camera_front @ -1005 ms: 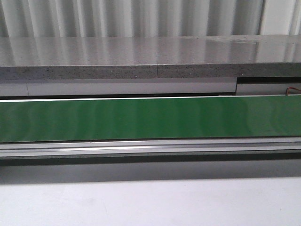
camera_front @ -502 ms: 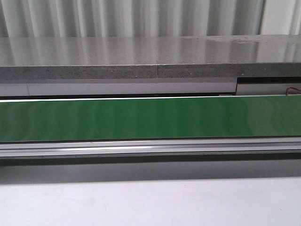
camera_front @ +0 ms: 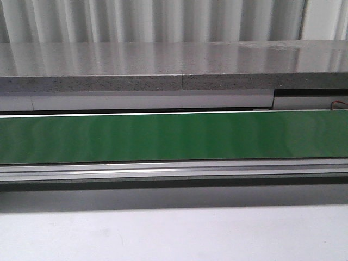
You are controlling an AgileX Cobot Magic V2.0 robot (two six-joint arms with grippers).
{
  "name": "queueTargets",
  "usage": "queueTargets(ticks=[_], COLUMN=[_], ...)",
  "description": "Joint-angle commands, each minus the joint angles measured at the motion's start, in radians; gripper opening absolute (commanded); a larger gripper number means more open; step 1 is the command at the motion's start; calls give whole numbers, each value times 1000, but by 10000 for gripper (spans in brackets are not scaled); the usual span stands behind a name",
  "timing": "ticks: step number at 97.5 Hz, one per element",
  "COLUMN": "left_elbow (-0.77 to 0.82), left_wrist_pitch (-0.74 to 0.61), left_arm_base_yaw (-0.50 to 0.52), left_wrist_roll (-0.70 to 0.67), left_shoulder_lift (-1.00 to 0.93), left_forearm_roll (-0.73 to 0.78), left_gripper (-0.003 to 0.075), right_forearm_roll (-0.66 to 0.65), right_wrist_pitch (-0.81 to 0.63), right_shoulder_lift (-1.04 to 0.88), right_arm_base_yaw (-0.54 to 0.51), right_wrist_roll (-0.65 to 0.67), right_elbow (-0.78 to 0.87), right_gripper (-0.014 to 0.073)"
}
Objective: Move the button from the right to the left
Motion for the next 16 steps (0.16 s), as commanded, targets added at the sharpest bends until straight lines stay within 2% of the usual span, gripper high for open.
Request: queueTargets(ticks=[1,16], left_elbow=[25,25], left_wrist_pitch=[-78,-78], left_arm_base_yaw=[2,2], left_wrist_roll=[-7,-7], left_shoulder_lift=[-34,-34], left_forearm_roll=[-7,-7], left_gripper=[-20,-20], right_forearm_roll=[-13,-13], right_wrist_pitch=[-84,-84], right_shoulder_lift=[-14,-14], right_arm_base_yaw=[-8,-8], right_wrist_roll=[1,1], right_elbow=[-16,-16], right_gripper=[-68,-68])
